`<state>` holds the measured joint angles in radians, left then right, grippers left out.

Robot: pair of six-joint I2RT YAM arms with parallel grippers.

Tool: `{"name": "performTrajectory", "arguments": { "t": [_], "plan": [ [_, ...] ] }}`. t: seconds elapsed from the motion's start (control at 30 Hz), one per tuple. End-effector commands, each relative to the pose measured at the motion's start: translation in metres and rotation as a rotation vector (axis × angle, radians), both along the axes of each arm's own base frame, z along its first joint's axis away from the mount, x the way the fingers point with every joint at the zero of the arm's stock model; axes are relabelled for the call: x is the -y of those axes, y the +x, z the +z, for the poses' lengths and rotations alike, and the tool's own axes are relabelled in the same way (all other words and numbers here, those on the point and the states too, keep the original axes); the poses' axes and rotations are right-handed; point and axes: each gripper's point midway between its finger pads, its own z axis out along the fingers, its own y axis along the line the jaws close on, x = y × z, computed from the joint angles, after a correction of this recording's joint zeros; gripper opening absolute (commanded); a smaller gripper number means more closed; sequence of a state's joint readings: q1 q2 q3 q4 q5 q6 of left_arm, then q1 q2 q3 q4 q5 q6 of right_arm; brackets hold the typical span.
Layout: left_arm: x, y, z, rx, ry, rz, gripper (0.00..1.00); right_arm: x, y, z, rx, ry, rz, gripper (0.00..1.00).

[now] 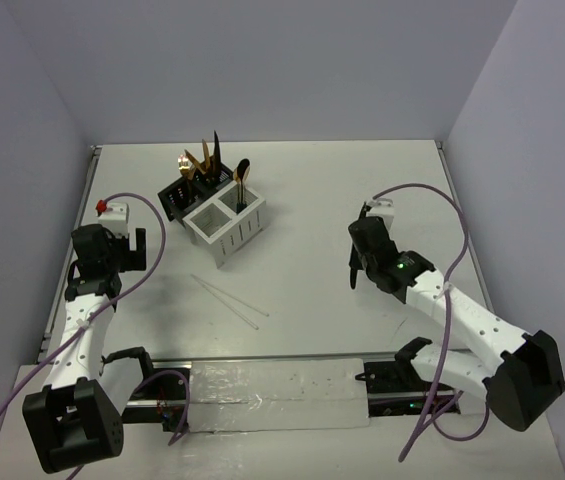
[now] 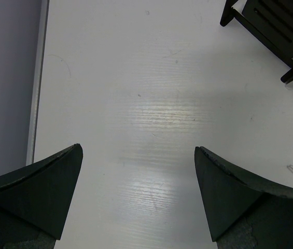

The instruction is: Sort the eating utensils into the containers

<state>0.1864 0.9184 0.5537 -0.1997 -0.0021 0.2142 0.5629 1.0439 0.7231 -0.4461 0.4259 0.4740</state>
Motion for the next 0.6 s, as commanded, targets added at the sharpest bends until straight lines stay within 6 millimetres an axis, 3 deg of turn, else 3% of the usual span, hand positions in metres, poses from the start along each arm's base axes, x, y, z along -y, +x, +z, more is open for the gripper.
{"name": "performTrajectory", "arguments": {
  "t": [0.0, 0.13, 0.17, 0.27, 0.37, 0.4, 0.43, 0.53, 0.57],
  "plan": [
    [-0.003, 0.009, 0.015, 0.06, 0.003, 0.007, 0.99, -0.012, 0.031, 0.074, 0.241, 0.016, 0.018, 0.0],
    [-0.003, 0.009, 0.015, 0.059, 0.002, 0.008, 0.99, -0.039, 0.053, 0.137, 0.4, 0.048, 0.09, 0.0],
    [-0.003, 0.009, 0.016, 0.061, 0.001, 0.007, 0.99, -0.053, 0.061, 0.163, 0.465, 0.068, 0.119, 0.0],
    [-0.009, 0.008, 0.015, 0.055, 0.02, 0.038, 0.99, -0.075, 0.075, 0.211, 0.582, 0.115, 0.16, 0.0],
    [-0.011, 0.007, 0.015, 0.053, 0.023, 0.048, 0.99, -0.112, 0.094, 0.256, 0.72, 0.172, 0.238, 0.0],
    [-0.011, 0.007, 0.014, 0.05, 0.023, 0.05, 0.99, -0.13, 0.105, 0.263, 0.761, 0.189, 0.263, 0.0],
    [-0.012, 0.007, 0.013, 0.048, 0.025, 0.052, 0.99, -0.144, 0.109, 0.283, 0.813, 0.228, 0.305, 0.0],
    [-0.013, 0.008, 0.012, 0.045, 0.026, 0.058, 0.99, -0.189, 0.129, 0.296, 0.917, 0.285, 0.367, 0.0],
    [-0.015, 0.007, 0.012, 0.043, 0.031, 0.067, 0.99, -0.2, 0.134, 0.312, 0.96, 0.306, 0.375, 0.0]
  ]
}}
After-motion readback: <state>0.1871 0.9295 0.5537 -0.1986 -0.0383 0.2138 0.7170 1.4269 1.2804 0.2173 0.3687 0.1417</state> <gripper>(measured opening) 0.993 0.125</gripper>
